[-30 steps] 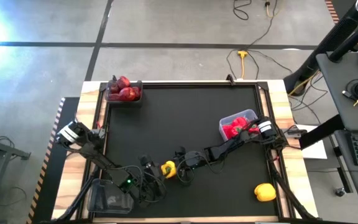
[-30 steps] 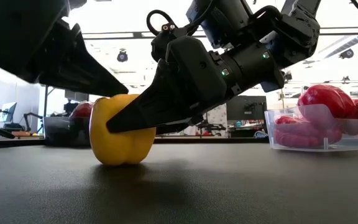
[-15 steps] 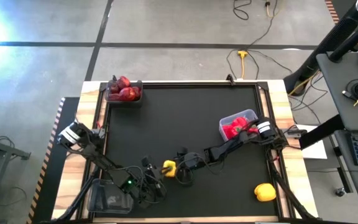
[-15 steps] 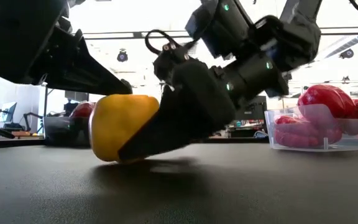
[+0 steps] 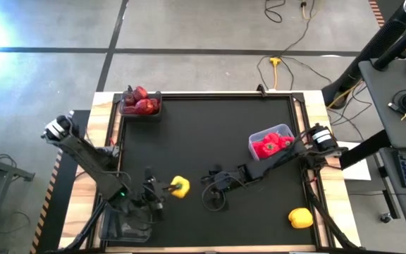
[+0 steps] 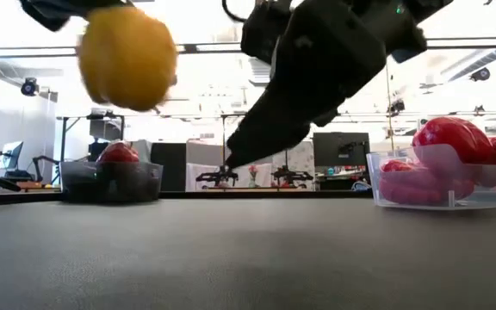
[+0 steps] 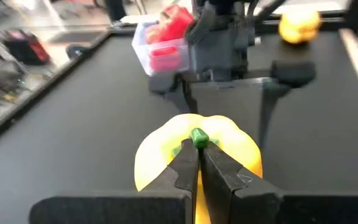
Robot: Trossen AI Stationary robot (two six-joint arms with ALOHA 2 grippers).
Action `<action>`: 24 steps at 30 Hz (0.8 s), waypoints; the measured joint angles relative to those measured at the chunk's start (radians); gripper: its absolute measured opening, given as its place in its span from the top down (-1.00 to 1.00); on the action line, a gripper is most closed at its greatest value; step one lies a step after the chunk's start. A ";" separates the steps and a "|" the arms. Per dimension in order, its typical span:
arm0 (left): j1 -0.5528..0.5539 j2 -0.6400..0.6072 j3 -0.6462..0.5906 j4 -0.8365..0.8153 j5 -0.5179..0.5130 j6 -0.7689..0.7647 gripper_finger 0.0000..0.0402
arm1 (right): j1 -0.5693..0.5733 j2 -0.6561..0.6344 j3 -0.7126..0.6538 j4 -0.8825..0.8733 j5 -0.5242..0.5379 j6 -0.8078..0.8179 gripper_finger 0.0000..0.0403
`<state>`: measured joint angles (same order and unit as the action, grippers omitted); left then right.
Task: Sort produce into baskets
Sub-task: Put the yellow bell pepper into the bottom black bin
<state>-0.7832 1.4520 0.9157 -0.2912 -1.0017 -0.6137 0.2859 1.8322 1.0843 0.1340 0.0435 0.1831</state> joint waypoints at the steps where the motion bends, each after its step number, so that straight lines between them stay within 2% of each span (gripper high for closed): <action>1: -0.013 -0.026 0.000 -0.030 0.011 -0.019 1.00 | 0.006 -0.003 0.000 0.002 0.013 -0.004 -0.82; 5: -0.089 -0.116 0.000 -0.121 0.097 -0.116 1.00 | 0.023 0.002 -0.002 0.005 0.035 -0.024 -0.82; 9: -0.183 -0.194 0.003 -0.181 0.279 -0.242 1.00 | 0.022 0.003 -0.002 0.010 0.036 -0.024 -0.82; 12: -0.257 -0.226 0.006 -0.236 0.376 -0.392 1.00 | 0.021 0.003 -0.005 0.008 0.038 -0.024 -0.82; 19: -0.422 -0.185 0.006 -0.410 0.390 -0.729 1.00 | 0.022 0.003 -0.005 0.012 0.038 -0.012 -0.82; 24: -0.466 -0.100 0.006 -0.413 0.331 -0.800 1.00 | 0.022 0.003 -0.001 0.012 0.039 0.001 -0.82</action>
<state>-1.2497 1.3516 0.9215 -0.7043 -0.6704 -1.4134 0.3077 1.8351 1.0836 0.1465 0.0824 0.1842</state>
